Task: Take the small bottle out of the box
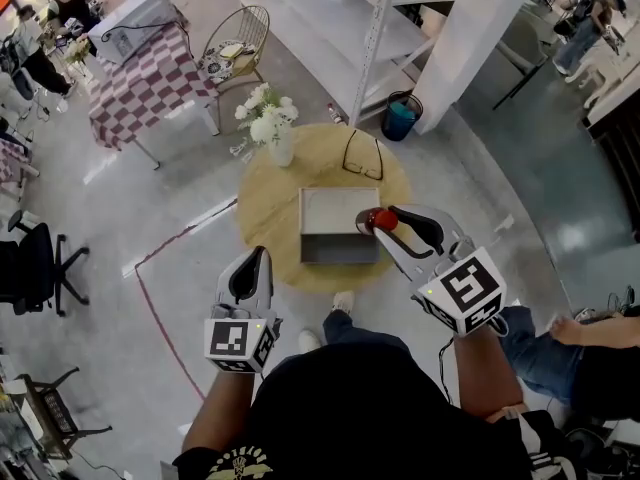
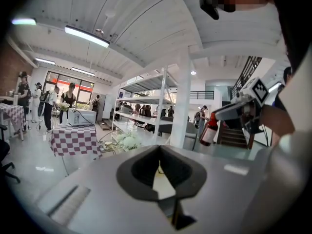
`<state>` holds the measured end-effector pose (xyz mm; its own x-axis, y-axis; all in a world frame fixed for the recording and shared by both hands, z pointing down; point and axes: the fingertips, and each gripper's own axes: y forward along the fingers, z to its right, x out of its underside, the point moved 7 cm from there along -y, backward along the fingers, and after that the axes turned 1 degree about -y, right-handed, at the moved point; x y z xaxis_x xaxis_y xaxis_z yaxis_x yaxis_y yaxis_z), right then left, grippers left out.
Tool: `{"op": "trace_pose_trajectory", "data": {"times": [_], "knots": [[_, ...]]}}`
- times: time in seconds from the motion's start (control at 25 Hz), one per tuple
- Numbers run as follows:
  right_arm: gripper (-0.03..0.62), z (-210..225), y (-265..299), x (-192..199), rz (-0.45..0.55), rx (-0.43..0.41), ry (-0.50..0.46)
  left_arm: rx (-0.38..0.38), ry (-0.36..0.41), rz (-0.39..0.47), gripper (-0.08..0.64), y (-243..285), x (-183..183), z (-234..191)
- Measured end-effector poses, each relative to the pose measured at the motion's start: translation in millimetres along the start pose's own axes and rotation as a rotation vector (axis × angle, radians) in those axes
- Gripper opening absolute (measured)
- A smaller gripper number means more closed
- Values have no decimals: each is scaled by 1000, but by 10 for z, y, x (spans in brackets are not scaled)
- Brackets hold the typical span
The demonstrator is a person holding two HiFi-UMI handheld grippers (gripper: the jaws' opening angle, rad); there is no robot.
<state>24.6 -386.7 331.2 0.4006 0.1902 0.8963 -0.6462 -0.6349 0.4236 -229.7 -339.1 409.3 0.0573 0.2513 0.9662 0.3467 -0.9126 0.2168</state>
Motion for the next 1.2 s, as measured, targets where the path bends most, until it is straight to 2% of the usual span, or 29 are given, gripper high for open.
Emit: {"op": "trace_pose_trajectory", "data": {"times": [0.2, 0.68, 1.2], "knots": [[138, -1, -104, -96, 14, 19, -23, 24, -6, 3, 0, -15, -12, 47], [138, -34, -32, 18, -23, 0, -9, 33, -7, -21, 0, -7, 79, 46], [138, 45, 483, 599, -127, -42, 54, 2, -8, -75, 0, 180, 278, -83]]}}
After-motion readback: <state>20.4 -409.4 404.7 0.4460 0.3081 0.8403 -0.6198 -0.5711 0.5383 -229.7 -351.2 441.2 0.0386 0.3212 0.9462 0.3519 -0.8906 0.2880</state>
